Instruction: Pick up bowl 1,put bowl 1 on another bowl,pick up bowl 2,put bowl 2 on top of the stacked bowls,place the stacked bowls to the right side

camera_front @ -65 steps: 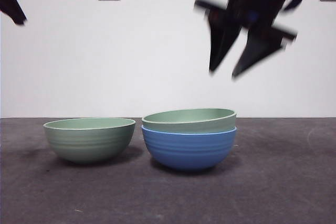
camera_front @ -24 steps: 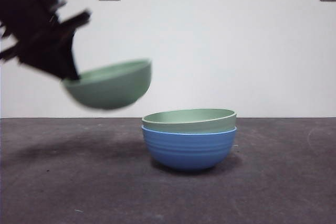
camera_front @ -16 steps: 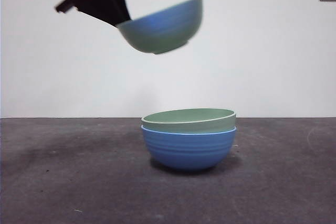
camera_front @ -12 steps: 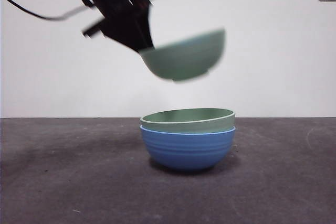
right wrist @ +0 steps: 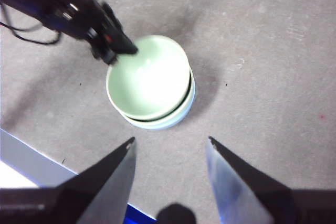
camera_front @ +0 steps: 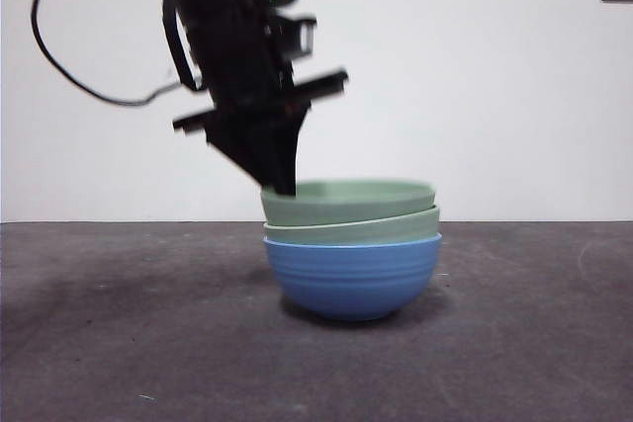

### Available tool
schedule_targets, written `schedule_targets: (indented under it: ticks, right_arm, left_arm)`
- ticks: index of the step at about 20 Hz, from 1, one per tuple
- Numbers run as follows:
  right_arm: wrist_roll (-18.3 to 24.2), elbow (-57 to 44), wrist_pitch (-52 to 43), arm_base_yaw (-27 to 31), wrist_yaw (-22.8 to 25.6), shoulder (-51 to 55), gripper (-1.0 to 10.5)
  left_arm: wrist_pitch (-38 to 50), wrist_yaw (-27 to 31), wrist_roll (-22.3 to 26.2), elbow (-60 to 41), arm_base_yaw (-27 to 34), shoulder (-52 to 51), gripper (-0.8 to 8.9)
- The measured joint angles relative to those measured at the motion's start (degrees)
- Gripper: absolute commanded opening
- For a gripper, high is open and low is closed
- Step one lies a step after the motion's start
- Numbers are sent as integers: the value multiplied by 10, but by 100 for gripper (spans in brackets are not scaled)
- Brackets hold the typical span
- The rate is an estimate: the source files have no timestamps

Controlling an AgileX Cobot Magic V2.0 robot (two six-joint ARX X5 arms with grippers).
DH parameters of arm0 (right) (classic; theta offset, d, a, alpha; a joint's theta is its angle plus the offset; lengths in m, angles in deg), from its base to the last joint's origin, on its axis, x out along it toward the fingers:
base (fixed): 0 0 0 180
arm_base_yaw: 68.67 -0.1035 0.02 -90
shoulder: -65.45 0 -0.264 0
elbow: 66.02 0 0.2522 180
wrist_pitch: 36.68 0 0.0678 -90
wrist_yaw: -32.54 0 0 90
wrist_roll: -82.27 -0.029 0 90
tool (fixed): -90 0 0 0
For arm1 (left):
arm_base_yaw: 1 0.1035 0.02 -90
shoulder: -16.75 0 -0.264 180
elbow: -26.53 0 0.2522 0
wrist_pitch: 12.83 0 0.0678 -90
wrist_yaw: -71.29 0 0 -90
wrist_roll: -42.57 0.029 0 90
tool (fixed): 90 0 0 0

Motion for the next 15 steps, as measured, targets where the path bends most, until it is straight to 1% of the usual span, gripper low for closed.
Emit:
schedule_targets:
  ticks: [3, 5, 6, 7, 8, 9, 12, 13, 14, 15]
  right_arm:
    - [0, 0, 0, 0, 0, 0, 222]
    - [0, 0, 0, 0, 0, 0, 222]
    - [0, 0, 0, 0, 0, 0, 222]
    - [0, 0, 0, 0, 0, 0, 223]
    - [0, 0, 0, 0, 0, 0, 223]
    - [0, 0, 0, 0, 0, -1, 226]
    - [0, 0, 7, 0, 0, -6, 236]
    - [0, 0, 8, 0, 0, -8, 296]
    - [0, 0, 8, 0, 0, -12, 396]
    - [0, 0, 8, 0, 0, -15, 471]
  left_arm:
    - [5, -1, 1, 0, -6, 5, -8]
    - [5, -4, 2, 0, -7, 5, 39]
    - [2, -8, 2, 0, -7, 5, 140]
    - [-1, -10, 2, 0, -7, 5, 267]
    - [-4, -12, 2, 0, -7, 5, 366]
    - [-10, -12, 2, 0, -7, 5, 383]
    - [-27, -12, 2, 0, -7, -1, 382]
    - [-37, -12, 2, 4, -7, -7, 382]
    - [-45, -11, 2, 12, -7, -14, 382]
    - [-54, -12, 2, 22, -7, -21, 382]
